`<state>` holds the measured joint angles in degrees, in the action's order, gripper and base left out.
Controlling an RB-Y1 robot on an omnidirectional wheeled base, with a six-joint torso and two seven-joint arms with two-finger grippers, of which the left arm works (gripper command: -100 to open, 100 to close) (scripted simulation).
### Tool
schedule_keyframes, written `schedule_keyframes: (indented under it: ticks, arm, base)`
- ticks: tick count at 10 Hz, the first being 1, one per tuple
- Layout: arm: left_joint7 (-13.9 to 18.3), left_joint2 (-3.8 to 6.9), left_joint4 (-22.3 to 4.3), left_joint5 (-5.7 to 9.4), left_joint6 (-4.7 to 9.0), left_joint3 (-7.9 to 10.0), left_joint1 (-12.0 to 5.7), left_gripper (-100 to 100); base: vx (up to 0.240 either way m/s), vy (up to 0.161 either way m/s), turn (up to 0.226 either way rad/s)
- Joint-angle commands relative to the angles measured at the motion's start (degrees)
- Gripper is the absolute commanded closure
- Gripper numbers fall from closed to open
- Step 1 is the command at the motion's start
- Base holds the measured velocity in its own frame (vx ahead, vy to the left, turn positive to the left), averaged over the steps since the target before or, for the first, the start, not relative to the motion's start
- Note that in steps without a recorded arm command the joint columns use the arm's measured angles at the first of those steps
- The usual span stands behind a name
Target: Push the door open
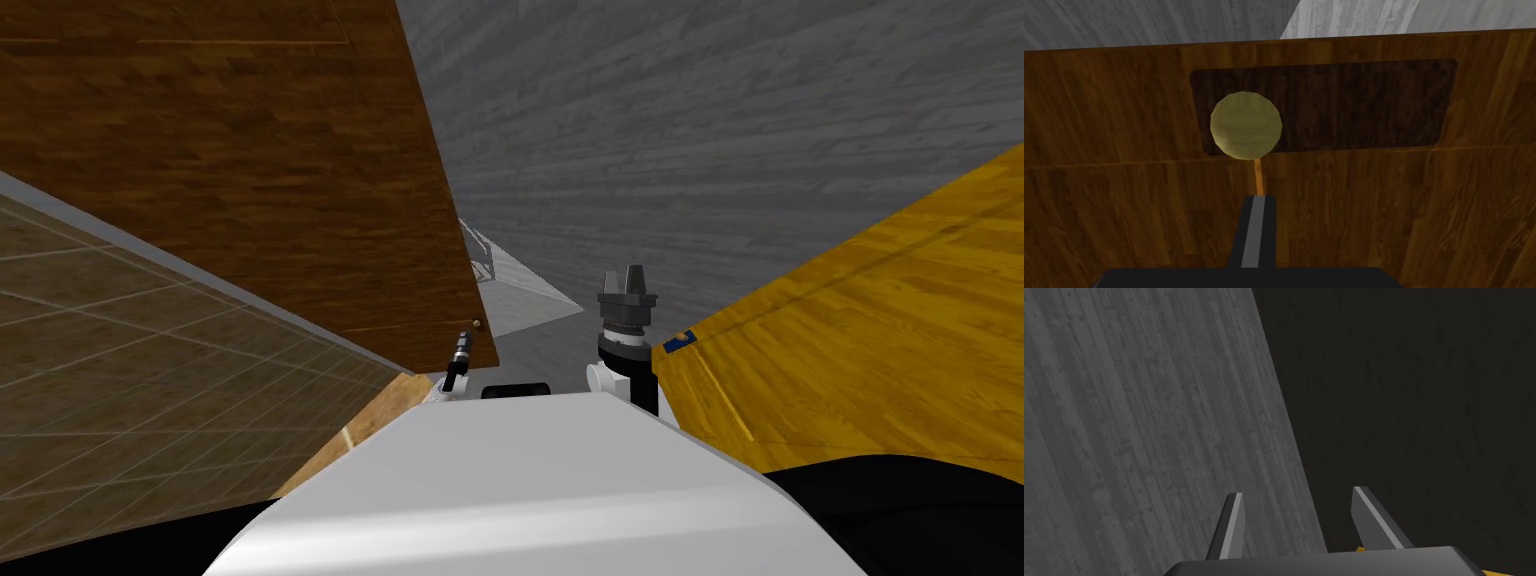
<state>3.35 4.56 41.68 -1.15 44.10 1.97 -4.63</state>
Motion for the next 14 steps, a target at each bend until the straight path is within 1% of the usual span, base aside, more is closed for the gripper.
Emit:
schedule_keyframes:
  ticks: [1, 4, 5, 6, 9, 11, 13, 14]
  arm:
    - [0.13, -0.24, 0.29, 0.06, -0.2, -0.08, 0.23, -100]
    - [0.35, -1.16, 0.68, 0.22, -0.42, -0.2, 0.48, -100]
    - [0.29, -0.96, 0.45, 0.19, -0.29, -0.17, 0.37, -100]
    - [0.14, -0.73, 0.21, 0.28, 0.07, 0.04, 0.41, -100]
    - [-0.1, -0.62, -0.04, 0.4, 0.54, 0.34, 0.44, -100]
    - [-0.29, -0.74, -0.25, 0.49, 0.92, 0.58, 0.47, -100]
    - [-0.5, -1.1, -0.47, 0.59, 1.32, 0.84, 0.49, -100]
    - [-0.44, -1.01, -0.4, 0.56, 1.2, 0.76, 0.5, -100]
  base:
    - [-0.213, -0.085, 0.037]
    - [-0.255, -0.072, 0.043]
    - [-0.141, -0.013, 0.007]
    - [0.101, -0.012, -0.036]
    - [0.207, 0.012, -0.025]
    - [0.227, -0.036, -0.025]
    - [0.206, -0.025, -0.025]
    - [0.088, -0.002, 0.007]
